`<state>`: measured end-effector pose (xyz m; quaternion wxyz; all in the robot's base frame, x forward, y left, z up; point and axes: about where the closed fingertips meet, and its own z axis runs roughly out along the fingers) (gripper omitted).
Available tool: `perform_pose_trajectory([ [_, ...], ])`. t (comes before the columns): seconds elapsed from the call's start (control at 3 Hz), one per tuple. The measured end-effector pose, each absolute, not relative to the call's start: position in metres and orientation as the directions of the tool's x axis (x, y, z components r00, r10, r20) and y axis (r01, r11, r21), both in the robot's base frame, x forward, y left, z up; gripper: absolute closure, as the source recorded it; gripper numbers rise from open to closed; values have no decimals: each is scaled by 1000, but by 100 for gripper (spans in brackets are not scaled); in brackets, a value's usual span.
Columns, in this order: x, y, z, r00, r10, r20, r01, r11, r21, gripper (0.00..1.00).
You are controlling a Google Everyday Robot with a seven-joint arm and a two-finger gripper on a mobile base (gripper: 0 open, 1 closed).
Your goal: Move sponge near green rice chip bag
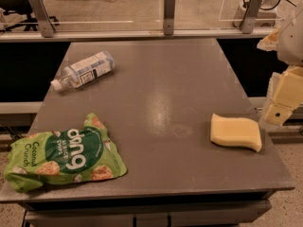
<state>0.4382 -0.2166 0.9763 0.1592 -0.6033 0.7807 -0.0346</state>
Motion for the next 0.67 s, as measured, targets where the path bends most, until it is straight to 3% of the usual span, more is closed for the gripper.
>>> perform_pose_trajectory([
  [0.67, 430, -210, 939, -195, -952, -234, -952, 241, -188, 0],
])
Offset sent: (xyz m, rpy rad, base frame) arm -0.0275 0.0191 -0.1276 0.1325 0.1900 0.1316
